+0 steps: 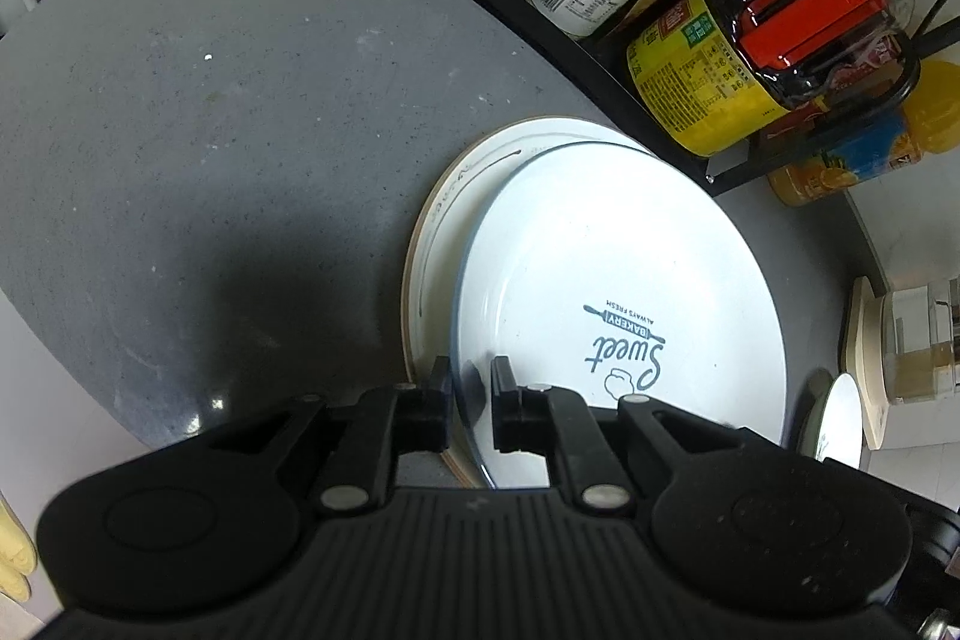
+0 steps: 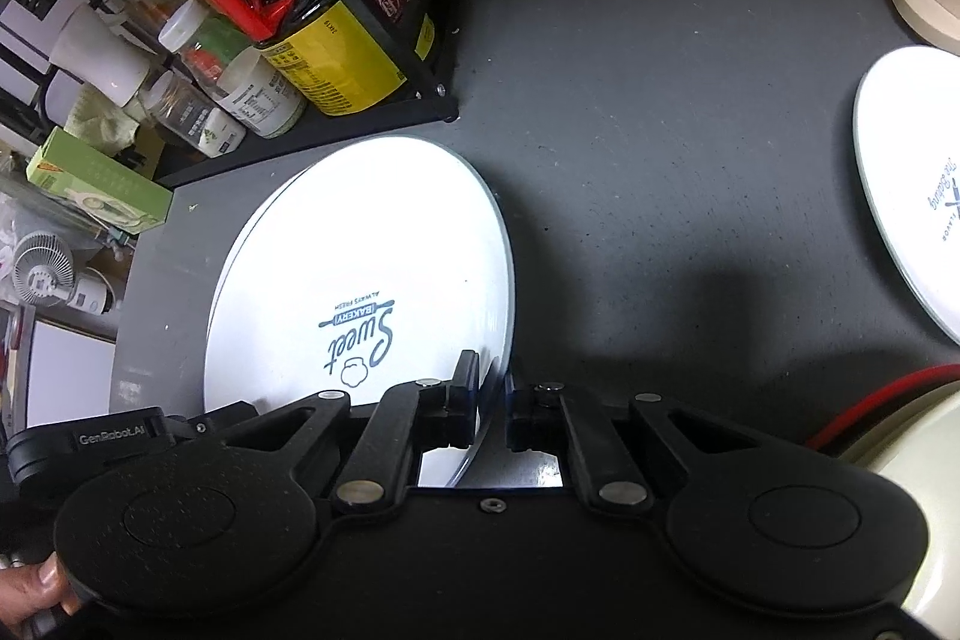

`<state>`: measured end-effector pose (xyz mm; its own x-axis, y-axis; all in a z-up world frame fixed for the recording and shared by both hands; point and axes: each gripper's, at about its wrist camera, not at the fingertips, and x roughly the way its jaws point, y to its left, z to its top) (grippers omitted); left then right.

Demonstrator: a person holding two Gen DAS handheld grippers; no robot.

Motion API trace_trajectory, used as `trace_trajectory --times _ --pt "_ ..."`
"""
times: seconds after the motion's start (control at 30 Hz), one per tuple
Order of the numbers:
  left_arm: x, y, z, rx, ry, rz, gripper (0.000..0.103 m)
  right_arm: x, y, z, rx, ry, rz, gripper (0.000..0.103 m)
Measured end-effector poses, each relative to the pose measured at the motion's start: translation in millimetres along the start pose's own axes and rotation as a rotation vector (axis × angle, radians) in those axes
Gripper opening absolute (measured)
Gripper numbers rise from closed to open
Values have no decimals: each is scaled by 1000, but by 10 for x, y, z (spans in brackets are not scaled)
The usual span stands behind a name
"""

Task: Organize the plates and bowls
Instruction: 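Carry the 'Sweet' plate over the flower-pattern plate and lower it on top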

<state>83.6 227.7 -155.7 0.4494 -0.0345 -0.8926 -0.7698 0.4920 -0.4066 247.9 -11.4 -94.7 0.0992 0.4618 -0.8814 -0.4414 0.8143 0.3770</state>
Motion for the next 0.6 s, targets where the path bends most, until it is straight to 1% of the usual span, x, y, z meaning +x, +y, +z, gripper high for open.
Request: trace_trajectory --times 0.1,0.23,0.33,0.4,0.43,0.5,0.53,0.6 --pt "-57 -3 38 2 2 9 10 15 10 10 0 2 -3 8" --pt "-165 12 108 11 -30 4 10 40 11 15 5 0 -8 7" --pt "-185 6 177 27 -50 17 14 54 0 23 13 1 -8 7" --pt "-170 11 210 31 -56 26 23 66 5 33 16 1 -11 8" --pt "-156 17 219 29 -57 26 25 73 8 37 18 2 -12 8" --pt "-118 35 233 14 -54 11 34 85 5 39 18 3 -14 8" --pt "-92 42 237 8 -55 5 35 95 6 41 19 5 -14 8" --pt "-41 58 241 6 -55 22 36 109 15 45 19 8 -15 8"
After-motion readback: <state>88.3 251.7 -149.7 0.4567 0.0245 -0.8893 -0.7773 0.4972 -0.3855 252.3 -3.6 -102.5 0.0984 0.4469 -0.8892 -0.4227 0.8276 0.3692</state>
